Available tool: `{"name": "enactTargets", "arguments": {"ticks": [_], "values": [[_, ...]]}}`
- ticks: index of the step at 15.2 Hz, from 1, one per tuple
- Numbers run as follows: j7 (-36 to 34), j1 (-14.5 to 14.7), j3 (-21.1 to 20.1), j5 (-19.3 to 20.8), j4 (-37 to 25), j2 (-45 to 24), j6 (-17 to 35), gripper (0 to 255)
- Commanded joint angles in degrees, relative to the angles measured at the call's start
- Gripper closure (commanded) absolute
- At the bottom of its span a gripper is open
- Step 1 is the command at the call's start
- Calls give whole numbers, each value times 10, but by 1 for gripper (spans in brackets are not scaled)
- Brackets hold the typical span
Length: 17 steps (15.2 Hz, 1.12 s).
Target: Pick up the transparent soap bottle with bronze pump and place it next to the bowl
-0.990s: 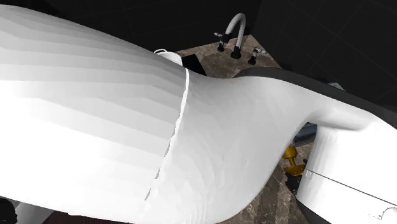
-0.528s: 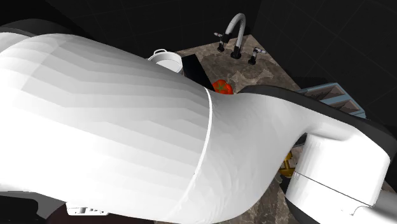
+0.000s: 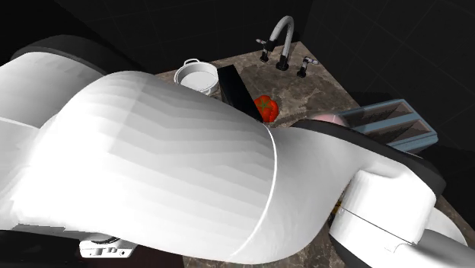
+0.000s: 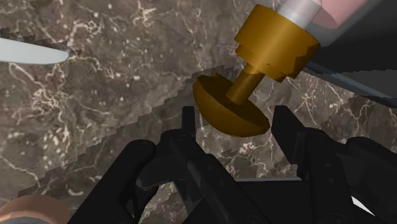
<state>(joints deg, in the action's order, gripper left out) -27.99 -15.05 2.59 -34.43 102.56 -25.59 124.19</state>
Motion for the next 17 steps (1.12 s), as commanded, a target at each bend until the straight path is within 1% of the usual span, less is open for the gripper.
{"name": "enactTargets", "arguments": {"ticks": [1, 7, 15, 16, 17], "values": [[7, -1, -1, -4, 0, -11, 10, 255], [27, -3, -6, -17, 4, -40, 39, 255], [27, -3, -6, -17, 4, -40, 39, 255], [27, -3, -6, -17, 4, -40, 39, 0], [27, -3, -7, -17, 4, -40, 39, 0]]}}
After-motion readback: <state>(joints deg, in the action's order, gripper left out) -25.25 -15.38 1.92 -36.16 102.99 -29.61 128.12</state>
